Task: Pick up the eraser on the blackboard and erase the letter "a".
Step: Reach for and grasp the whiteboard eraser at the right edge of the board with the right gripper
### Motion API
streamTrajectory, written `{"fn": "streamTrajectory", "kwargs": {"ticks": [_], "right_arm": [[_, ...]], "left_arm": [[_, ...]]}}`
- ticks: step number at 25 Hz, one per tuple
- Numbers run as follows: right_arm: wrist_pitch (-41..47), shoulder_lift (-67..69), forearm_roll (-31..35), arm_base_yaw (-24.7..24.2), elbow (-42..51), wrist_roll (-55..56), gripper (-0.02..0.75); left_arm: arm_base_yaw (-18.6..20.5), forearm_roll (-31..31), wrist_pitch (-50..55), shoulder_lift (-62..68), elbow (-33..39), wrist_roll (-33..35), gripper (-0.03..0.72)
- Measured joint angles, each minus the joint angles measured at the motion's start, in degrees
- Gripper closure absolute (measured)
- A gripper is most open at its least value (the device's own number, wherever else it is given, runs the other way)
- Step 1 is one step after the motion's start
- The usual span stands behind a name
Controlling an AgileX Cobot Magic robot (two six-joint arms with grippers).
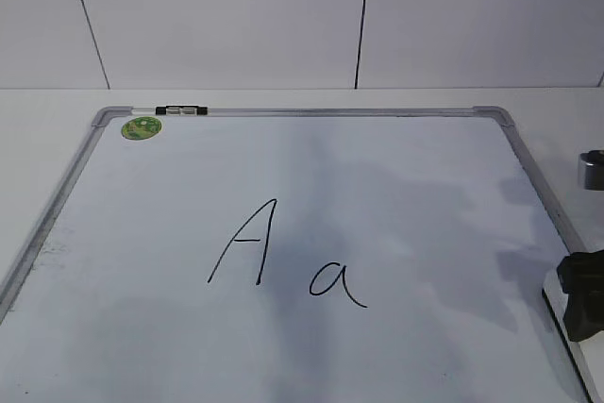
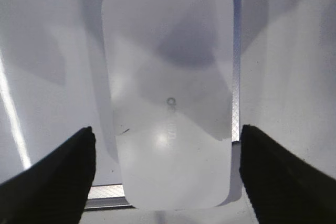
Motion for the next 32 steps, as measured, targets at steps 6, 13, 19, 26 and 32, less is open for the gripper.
{"fn": "streamTrajectory", "kwargs": {"ticks": [6, 13, 19, 26, 32], "right_arm": [[-0.1, 0.0, -2.0, 0.0, 0.0, 1.7, 0.062], [-0.5, 1.2, -2.6, 0.0, 0.0, 2.4, 0.062], [-1.1, 2.1, -2.6, 0.0, 0.0, 2.5, 0.062], [-1.5, 3.9, -2.6, 0.0, -0.1, 2.5, 0.062], [-1.8, 5.3, -2.6, 0.0, -0.1, 2.5, 0.062]], "left_arm": [[0.0, 0.0, 0.0, 0.0, 0.0, 0.0, 0.453], [0.0, 0.0, 0.0, 0.0, 0.0, 0.0, 0.453], [0.0, 0.0, 0.0, 0.0, 0.0, 0.0, 0.453], [0.0, 0.0, 0.0, 0.0, 0.0, 0.0, 0.453], [0.0, 0.0, 0.0, 0.0, 0.0, 0.0, 0.453]]}}
